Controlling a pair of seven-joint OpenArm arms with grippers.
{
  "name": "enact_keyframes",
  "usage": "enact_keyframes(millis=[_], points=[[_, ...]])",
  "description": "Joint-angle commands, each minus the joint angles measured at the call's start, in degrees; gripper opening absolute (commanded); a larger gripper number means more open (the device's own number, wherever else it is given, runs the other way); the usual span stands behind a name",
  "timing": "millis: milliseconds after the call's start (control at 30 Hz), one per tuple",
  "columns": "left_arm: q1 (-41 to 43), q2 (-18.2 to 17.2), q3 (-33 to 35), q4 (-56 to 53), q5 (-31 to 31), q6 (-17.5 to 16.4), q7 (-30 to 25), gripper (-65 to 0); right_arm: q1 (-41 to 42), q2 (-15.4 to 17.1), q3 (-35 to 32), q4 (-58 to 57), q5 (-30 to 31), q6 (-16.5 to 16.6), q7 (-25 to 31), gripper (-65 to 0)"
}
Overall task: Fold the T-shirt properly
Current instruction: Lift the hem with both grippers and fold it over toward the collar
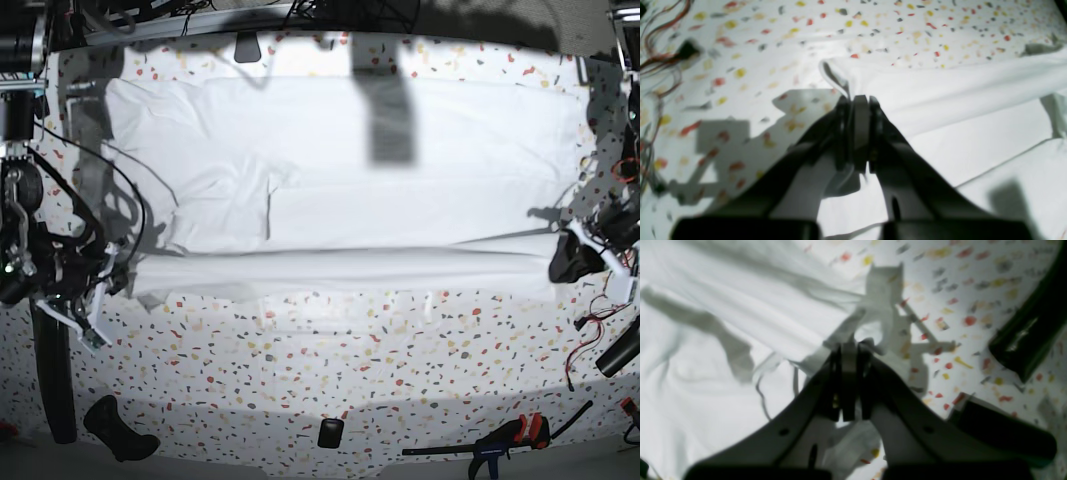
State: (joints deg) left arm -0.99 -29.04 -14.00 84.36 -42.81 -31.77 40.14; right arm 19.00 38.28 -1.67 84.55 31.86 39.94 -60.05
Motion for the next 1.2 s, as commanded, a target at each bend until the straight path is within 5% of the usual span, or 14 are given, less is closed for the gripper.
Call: enact_keyframes(millis=[0, 400, 1167], points=[[0.33, -1.33, -1.73, 1.92, -0.35, 0.26, -1.31, -65.0, 0.35, 1.84, 0.59, 2.14, 0.00, 0.06, 0.37, -65.0], [9.53, -1.16, -3.32, 3.41, -0.33, 0.24, -1.16, -65.0, -11.04, 2.67, 0.63, 9.90, -0.17, 0.06, -1.99, -65.0], [10.54, -1.01, -3.32, 3.41, 3.76, 0.04, 2.43, -65.0, -18.14, 2.21, 0.63, 9.68, -4.61, 0.06, -5.14, -65.0]])
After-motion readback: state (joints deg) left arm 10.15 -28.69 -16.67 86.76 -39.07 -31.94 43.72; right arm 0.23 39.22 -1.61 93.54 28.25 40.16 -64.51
